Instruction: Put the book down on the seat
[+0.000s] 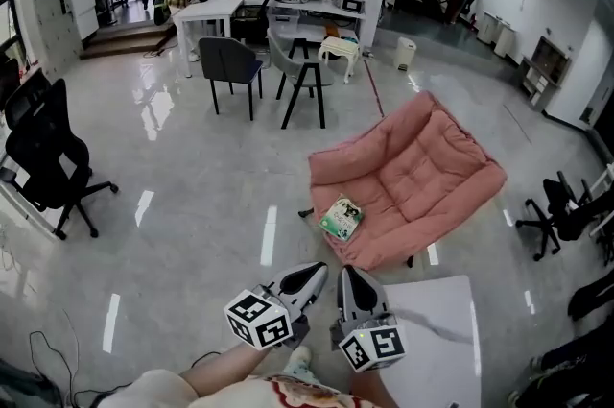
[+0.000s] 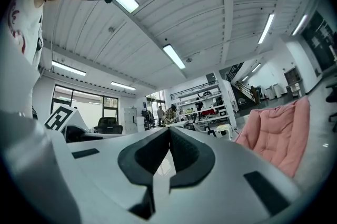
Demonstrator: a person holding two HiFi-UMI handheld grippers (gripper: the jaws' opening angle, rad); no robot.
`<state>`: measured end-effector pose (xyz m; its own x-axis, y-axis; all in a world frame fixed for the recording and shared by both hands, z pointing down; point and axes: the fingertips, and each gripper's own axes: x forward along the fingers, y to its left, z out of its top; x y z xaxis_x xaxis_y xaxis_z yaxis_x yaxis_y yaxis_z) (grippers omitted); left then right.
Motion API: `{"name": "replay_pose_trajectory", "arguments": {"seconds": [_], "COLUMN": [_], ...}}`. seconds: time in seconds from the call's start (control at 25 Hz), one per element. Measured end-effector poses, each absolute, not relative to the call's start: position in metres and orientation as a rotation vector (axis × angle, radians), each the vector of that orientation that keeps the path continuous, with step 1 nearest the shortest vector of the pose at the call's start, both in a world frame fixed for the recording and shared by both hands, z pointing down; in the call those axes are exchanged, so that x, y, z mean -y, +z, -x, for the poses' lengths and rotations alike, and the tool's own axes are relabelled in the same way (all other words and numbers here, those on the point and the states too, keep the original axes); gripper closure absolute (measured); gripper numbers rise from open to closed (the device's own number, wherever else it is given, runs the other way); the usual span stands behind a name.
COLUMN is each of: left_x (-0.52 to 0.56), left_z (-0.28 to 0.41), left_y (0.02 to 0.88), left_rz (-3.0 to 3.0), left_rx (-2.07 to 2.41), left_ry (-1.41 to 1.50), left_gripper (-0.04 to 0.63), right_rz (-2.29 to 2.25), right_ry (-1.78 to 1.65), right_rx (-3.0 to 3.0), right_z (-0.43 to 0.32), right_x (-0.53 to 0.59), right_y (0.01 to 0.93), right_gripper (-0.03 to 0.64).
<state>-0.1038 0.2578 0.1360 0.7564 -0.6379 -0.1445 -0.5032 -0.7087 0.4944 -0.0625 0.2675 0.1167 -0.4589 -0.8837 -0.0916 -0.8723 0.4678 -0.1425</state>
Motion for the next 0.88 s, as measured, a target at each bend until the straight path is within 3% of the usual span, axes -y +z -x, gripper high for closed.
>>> {"name": "replay_pose_trajectory", "arguments": {"seconds": [0.4,0.88], "left_x": [-0.374,-0.437], "left_z": [0.154,0.149], "left_y": [0.142,0.119], "left_rz": [-2.536,-2.587], "left_rx": [0.811,0.712], "left_ry": [-0.399,-0.405], "left_gripper": [0.591,0.591], "right_rz": [1.602,1.643], "right_ry": [-0.102,-0.042], "right_rx": [-2.525,-2.492], "right_z": [0.117,0.121], "right_x": [-0.39,-0.454], "right_y": [0.125,0.108], "right_gripper": [0.617,0.617]}}
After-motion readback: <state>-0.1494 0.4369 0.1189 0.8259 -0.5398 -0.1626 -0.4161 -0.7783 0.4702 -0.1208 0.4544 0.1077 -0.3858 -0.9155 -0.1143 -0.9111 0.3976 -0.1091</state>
